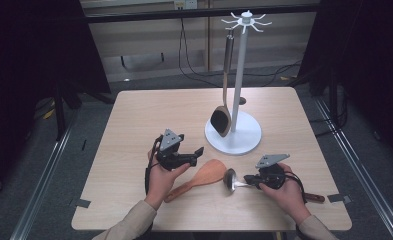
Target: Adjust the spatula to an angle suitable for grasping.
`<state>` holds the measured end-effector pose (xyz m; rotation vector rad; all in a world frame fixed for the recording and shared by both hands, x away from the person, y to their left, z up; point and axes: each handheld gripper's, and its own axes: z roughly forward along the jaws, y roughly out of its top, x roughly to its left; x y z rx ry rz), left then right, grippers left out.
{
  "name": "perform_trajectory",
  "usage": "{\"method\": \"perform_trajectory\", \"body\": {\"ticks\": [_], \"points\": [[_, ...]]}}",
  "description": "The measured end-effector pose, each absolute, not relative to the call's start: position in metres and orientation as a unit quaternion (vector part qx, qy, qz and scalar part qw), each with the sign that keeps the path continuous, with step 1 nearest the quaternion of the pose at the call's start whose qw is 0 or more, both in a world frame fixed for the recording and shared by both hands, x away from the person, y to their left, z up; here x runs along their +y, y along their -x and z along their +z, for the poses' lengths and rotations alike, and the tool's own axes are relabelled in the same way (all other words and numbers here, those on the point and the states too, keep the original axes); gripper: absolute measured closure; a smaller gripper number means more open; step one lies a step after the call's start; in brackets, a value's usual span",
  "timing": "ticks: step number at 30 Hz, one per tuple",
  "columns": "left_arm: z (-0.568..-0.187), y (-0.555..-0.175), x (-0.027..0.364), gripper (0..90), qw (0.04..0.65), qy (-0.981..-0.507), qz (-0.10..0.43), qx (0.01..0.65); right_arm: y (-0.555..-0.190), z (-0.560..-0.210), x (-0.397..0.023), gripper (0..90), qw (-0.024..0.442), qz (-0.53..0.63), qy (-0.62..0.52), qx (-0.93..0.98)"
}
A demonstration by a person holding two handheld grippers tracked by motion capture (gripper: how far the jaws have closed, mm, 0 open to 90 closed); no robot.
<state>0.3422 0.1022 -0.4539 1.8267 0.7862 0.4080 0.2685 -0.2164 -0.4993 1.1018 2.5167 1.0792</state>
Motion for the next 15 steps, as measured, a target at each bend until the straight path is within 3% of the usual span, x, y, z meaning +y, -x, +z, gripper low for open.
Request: {"method": "perform_trajectory", "body": {"ticks": [6,15], "points": [[-0.455,-0.345,0.095,13.8,0.524,-0.769,0.168,0.325,-0.26,-0.493,-0.219,86.6,0.112,0.376,-0.38,0.838],[-0.455,-0.35,0.077,13.8,0.528,-0.775,0.158,0.31,-0.235,-0.482,-0.257,90.0,0.145,0.386,-0.437,0.799]]}}
